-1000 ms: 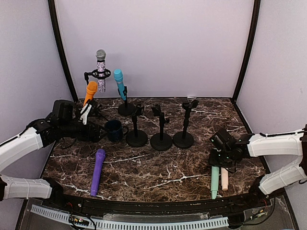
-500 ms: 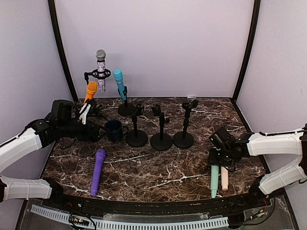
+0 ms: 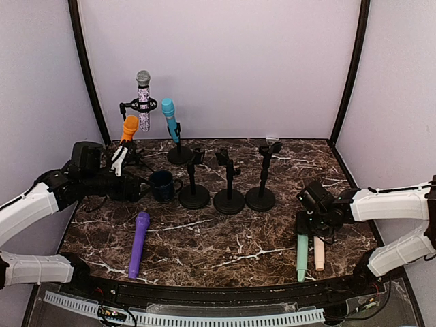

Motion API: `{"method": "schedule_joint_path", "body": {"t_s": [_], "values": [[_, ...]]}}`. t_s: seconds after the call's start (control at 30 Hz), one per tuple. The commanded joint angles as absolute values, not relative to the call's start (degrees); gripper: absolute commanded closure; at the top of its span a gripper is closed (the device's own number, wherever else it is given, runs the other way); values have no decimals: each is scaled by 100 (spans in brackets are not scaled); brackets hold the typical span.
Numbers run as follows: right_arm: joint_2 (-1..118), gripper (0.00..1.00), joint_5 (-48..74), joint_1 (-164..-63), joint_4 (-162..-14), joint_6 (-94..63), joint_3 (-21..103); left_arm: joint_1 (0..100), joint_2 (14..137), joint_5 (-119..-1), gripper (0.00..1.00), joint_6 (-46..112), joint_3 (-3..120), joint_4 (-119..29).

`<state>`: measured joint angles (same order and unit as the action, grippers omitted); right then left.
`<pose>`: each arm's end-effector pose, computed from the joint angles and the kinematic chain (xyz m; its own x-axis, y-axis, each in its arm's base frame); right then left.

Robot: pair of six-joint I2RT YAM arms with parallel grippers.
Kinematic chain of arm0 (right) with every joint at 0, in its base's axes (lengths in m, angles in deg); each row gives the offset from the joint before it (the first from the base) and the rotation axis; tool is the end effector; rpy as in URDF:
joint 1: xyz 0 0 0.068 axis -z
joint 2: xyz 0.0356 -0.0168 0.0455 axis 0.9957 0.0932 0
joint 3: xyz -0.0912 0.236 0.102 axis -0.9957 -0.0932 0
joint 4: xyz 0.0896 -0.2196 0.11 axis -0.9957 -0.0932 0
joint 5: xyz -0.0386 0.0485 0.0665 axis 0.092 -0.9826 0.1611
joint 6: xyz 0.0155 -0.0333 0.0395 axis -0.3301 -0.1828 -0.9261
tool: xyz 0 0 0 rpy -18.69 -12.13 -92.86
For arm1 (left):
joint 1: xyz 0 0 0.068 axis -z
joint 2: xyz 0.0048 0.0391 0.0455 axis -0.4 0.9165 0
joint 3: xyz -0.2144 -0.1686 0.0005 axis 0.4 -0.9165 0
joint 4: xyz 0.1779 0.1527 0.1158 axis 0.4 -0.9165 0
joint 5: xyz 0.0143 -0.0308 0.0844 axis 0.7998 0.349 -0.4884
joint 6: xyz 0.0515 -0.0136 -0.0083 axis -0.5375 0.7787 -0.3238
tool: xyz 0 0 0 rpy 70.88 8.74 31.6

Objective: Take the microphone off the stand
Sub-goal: Place the microphone at the center of the board, then pick up the microphone stand with the microphone from the corner of the board.

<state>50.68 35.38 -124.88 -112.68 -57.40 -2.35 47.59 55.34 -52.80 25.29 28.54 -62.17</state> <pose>0.1682 0.1300 0.1519 -0.8698 0.2161 -0.4435 0.1692 0.9751 0.1432 0.1953 -0.0974 0.2820 -0.4675 0.1446 -0.8721 0.5792 0.7954 -0.1786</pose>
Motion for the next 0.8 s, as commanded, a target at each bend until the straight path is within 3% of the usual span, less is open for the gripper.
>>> {"method": "schedule_joint_path", "body": {"t_s": [0.0, 0.77], "values": [[5061, 42, 3622, -12464, -11287, -5700, -90, 4739, 5388, -5238, 12, 2561, 2792, -6275], [3788, 39, 3605, -12464, -11845, -5268, 523, 4737, 4751, -5806, 12, 2654, 2583, -6108]]}}
